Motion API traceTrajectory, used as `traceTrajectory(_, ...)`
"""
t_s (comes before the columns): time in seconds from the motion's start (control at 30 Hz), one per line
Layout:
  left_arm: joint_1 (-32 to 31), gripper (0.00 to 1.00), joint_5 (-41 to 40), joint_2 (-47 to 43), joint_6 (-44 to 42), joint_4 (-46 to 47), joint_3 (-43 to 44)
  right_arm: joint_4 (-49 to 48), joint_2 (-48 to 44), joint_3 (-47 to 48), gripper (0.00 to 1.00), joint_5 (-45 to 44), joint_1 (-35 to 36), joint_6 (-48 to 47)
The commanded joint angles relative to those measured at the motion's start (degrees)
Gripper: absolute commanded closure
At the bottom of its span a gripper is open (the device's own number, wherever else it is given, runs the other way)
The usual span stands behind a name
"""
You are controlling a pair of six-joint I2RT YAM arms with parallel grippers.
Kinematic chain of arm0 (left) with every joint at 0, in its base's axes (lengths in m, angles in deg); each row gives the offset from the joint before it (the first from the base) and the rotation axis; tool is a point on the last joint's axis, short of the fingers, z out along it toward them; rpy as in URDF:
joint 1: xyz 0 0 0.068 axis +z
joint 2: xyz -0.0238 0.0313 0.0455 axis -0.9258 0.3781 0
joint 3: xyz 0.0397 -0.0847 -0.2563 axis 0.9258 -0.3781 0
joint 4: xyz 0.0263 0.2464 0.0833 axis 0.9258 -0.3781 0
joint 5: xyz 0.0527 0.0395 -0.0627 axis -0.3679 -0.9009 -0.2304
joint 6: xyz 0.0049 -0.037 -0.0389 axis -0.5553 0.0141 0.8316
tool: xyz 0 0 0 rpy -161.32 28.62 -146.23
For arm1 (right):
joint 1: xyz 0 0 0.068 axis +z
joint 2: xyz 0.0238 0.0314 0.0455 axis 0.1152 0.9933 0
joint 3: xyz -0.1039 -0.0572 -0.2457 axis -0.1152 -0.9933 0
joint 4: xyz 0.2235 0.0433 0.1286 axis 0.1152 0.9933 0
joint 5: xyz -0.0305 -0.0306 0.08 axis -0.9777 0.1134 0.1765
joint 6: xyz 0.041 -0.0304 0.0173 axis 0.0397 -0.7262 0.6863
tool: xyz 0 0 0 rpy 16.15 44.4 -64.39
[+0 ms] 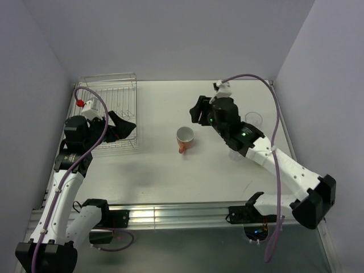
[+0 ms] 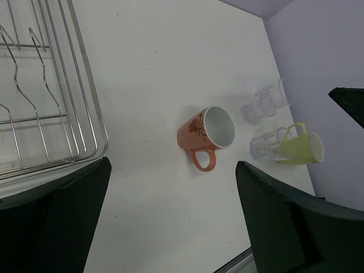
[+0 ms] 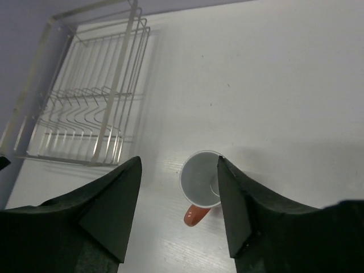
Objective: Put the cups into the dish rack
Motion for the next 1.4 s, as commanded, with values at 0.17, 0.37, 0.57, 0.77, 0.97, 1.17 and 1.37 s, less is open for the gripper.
traceTrajectory(0.17,0.16,0.01,-0.21,-0.2,-0.68,0.99,1.71,3.97,11.23,5.68,0.44,-6.7,6.36,-1.03)
traceTrajectory(0.37,0.16,0.01,-0.21,-0.02,-0.59,0.99,1.62,4.5,15.89,7.44,0.45,-7.05,8.2,-1.38)
traceTrajectory(0.57,0.16,0.01,-0.3,0.33,-0.59,0.9,1.62,5.2,19.85,9.11,0.46,-6.7,9.26,-1.73)
traceTrajectory(0.77,0.08,0.01,-0.38,0.77,-0.59,0.9,1.62,7.13,22.66,10.61,0.47,-7.93,10.49,-1.38)
traceTrajectory(0.97,0.08,0.01,-0.47,1.03,-0.42,0.99,1.53,7.66,24.07,10.43,0.48,-8.2,10.93,-0.77)
traceTrajectory(1.17,0.08,0.01,-0.91,1.12,-0.42,0.73,1.62,8.54,25.65,10.43,0.49,-8.37,11.37,-0.5)
traceTrajectory(1.37,0.08,0.01,-1.35,1.12,-0.42,0.55,1.62,8.63,26.44,10.26,0.5,-8.28,11.64,-0.33)
